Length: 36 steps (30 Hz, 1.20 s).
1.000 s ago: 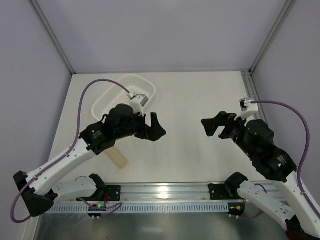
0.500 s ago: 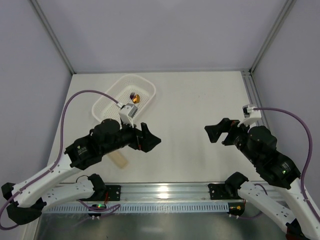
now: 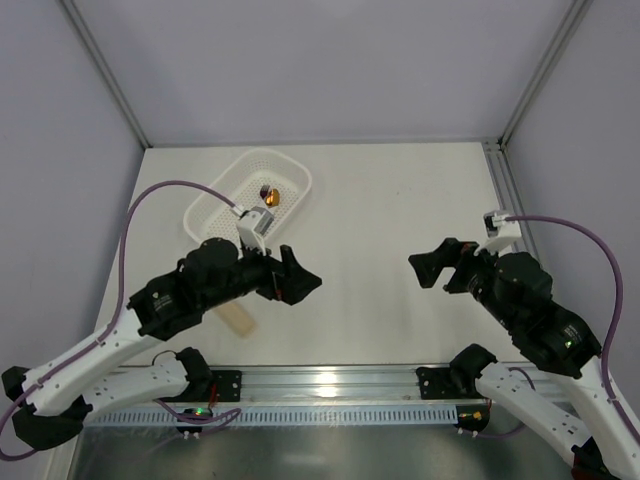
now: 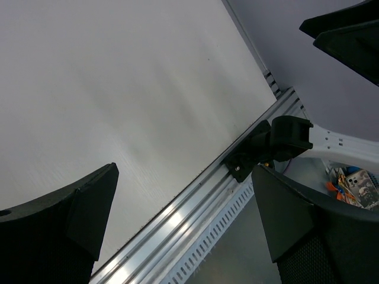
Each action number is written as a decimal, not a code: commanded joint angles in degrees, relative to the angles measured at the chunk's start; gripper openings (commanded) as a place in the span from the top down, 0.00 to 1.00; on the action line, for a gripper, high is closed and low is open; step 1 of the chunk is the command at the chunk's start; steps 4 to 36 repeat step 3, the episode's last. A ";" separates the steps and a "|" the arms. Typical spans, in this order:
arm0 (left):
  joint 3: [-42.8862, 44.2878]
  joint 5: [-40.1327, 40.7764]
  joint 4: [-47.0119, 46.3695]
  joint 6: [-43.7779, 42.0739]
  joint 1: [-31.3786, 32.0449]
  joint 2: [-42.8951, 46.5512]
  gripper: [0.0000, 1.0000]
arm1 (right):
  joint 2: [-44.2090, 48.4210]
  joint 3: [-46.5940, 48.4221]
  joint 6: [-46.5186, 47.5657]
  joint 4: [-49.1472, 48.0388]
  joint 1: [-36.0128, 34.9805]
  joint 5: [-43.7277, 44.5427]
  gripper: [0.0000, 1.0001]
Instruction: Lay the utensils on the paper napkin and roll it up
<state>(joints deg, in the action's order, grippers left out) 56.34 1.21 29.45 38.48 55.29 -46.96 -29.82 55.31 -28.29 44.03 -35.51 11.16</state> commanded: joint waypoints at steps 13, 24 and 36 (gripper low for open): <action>2.46 -0.86 -1.50 0.54 0.08 1.17 0.01 | 0.64 1.47 -0.53 0.09 0.09 -1.40 0.00; 2.46 -0.86 -1.50 0.54 0.08 1.17 0.01 | 0.64 1.47 -0.53 0.09 0.09 -1.40 0.00; 2.46 -0.86 -1.50 0.54 0.08 1.17 0.01 | 0.64 1.47 -0.53 0.09 0.09 -1.40 0.00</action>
